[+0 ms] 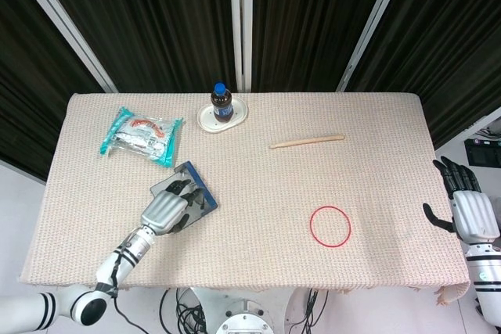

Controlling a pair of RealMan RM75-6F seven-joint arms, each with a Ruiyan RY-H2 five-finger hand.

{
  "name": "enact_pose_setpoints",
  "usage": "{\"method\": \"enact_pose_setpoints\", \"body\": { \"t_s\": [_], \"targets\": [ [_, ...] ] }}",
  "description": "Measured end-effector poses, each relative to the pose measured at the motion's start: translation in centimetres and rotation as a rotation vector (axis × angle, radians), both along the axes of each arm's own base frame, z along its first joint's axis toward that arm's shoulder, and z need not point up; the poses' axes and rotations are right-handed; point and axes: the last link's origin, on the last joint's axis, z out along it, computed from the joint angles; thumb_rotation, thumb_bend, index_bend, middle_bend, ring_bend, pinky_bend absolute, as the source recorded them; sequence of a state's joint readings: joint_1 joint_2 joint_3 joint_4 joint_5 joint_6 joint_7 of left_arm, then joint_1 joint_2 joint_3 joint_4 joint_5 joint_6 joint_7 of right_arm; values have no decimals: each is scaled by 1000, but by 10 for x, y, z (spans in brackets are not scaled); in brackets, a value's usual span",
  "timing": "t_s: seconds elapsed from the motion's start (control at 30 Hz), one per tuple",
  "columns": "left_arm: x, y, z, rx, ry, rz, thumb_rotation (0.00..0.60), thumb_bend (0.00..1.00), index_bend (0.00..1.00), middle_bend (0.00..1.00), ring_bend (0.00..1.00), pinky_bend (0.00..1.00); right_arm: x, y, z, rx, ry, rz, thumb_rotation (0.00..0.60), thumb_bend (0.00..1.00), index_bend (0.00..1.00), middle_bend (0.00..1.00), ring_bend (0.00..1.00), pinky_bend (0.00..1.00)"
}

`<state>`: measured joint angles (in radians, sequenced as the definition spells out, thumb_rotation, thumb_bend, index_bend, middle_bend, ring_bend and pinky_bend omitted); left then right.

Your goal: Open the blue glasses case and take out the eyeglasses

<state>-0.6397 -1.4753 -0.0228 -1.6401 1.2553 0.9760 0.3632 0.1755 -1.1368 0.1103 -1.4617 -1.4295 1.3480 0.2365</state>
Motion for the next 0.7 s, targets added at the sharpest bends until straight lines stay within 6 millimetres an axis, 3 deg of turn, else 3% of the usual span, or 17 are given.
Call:
{"method": "enact_pose_setpoints", "body": {
  "t_s": [0.37,0.7],
  "targets": [
    [14,0,-28,-41,-47,-41,600,530,77,331,10,90,-2,-1,2,-6,-15,2,600,300,0,0,0,0],
    [50,5,-50,-71,-86,-111,600,533,77,331,9,90,-2,-3,0,2,-12,3,600,299,0,0,0,0]
  ]
}}
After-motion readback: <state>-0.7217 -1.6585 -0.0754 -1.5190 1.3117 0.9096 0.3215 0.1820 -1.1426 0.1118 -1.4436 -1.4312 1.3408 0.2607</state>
